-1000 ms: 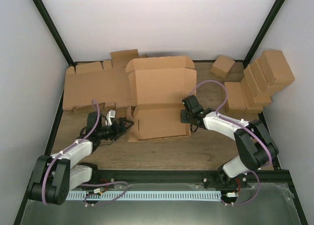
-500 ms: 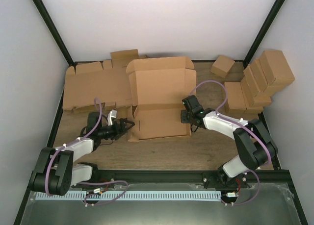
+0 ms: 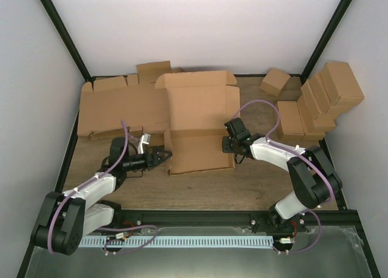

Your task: Fold the paper box

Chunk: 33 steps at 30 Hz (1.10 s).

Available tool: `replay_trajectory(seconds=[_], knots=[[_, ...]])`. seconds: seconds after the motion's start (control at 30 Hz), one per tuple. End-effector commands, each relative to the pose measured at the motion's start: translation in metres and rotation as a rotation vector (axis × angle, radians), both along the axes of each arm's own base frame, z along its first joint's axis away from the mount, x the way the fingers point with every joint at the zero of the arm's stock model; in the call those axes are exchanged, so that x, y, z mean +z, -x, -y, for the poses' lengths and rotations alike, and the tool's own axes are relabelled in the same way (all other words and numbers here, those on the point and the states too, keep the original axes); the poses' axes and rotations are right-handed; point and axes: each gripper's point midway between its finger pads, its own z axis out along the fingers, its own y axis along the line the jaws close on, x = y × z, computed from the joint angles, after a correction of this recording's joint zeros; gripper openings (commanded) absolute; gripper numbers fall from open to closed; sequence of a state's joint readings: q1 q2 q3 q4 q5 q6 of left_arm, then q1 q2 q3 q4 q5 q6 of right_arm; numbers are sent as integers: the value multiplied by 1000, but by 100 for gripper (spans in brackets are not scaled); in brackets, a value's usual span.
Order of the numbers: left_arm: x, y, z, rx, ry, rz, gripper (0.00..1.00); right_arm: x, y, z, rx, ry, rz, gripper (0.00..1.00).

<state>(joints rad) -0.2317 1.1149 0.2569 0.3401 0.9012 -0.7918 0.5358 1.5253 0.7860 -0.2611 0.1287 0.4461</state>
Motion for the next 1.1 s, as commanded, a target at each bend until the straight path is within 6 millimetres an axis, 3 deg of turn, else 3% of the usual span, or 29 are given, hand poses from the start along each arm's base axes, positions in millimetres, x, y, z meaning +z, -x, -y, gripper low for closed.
replay_trajectory(seconds=[0.0, 0.07, 0.27, 0.57, 0.67, 0.73, 0.83, 0.9, 1.07], knots=[[12, -5, 8, -18, -26, 60, 94, 12, -7, -13, 16, -40, 27, 1], [10, -7, 8, -10, -49, 57, 86, 13, -7, -12, 13, -40, 31, 1], [20, -9, 7, 0, -51, 86, 85, 14, -7, -12, 12, -38, 31, 1], [12, -8, 6, 2, -59, 52, 76, 13, -6, -11, 13, -38, 30, 1], [16, -2, 10, -23, 2, 63, 87, 13, -6, -12, 14, -39, 30, 1], [11, 0, 11, -25, 13, 39, 88, 13, -6, -12, 14, -39, 31, 1], [-4, -2, 11, -28, -23, -3, 75, 13, -6, -11, 15, -37, 29, 1], [-2, 0, 16, -55, -4, -2, 68, 13, -5, -11, 13, -38, 28, 1], [-1, 0, 26, -88, -21, 3, 65, 11, -4, -11, 6, -46, 23, 1]])
